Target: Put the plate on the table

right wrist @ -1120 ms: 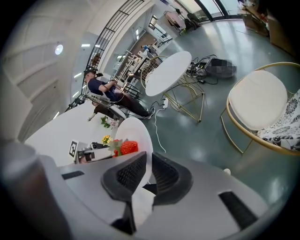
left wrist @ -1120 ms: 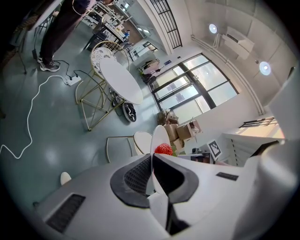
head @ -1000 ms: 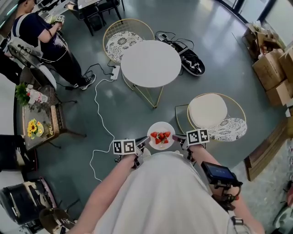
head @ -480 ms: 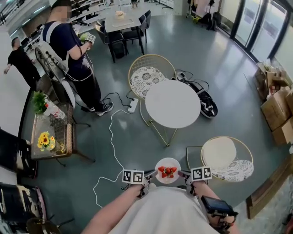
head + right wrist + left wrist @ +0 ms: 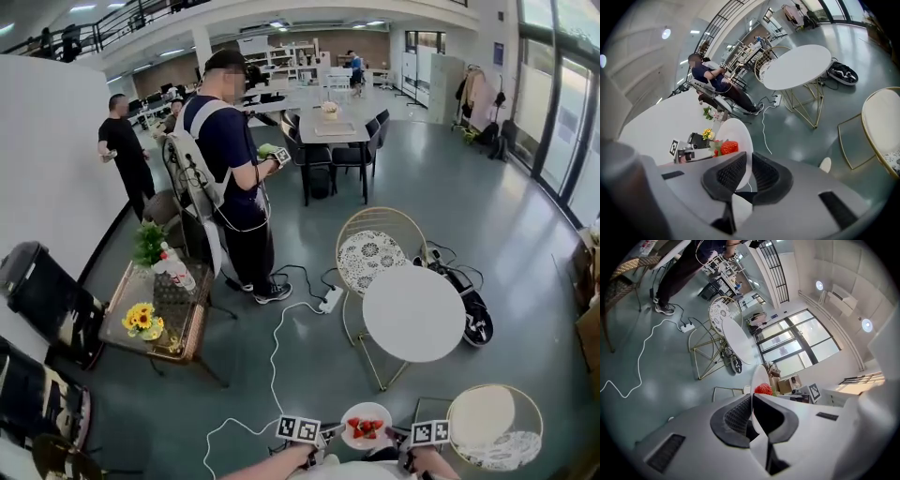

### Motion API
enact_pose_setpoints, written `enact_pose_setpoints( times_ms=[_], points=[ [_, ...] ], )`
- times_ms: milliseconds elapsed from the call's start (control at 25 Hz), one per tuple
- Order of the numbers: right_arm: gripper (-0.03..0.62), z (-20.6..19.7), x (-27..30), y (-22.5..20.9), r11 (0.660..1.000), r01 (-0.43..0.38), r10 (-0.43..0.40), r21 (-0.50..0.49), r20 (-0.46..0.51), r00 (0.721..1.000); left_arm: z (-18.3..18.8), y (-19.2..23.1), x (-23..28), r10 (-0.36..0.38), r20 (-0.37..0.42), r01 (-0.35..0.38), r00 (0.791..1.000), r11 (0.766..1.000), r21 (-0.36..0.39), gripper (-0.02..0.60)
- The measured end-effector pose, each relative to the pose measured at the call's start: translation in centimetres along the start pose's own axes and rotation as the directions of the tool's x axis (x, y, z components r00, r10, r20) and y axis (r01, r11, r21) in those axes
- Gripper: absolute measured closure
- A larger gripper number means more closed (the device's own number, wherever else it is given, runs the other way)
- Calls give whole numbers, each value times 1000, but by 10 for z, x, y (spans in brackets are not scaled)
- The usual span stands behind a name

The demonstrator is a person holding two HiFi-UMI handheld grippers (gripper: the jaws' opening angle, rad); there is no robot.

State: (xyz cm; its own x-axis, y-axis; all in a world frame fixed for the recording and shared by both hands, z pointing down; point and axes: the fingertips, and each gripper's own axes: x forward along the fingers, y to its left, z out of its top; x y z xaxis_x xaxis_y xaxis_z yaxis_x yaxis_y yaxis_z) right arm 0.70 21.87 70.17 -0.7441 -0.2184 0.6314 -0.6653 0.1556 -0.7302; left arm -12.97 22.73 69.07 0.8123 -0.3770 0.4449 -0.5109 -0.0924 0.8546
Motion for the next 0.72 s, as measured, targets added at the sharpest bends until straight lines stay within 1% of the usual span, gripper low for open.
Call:
enact_pose_setpoints(
  times_ms=[120,280,440,600,720],
  points=[
    [565,6,5,-10,999,-6,6,39,-2,1000,8,5,10,10,-21,-10,1000,1000,6,561],
    [565,32,30,-22,998,-32,34,49,-35,999,35,21,19,56,-11,-56,998,998,-3,561],
    [565,81,49,-23,997,-62,64,34,-55,996,78,28,27,95,18,-94,995,995,-33,561],
    [565,132,56,-26,996,-86,88,19,-80,993,128,24,43,122,39,-121,992,992,-31,561],
    [565,175,53,-41,996,-88,87,0,-86,992,162,18,70,131,40,-130,991,991,-27,561]
  ],
)
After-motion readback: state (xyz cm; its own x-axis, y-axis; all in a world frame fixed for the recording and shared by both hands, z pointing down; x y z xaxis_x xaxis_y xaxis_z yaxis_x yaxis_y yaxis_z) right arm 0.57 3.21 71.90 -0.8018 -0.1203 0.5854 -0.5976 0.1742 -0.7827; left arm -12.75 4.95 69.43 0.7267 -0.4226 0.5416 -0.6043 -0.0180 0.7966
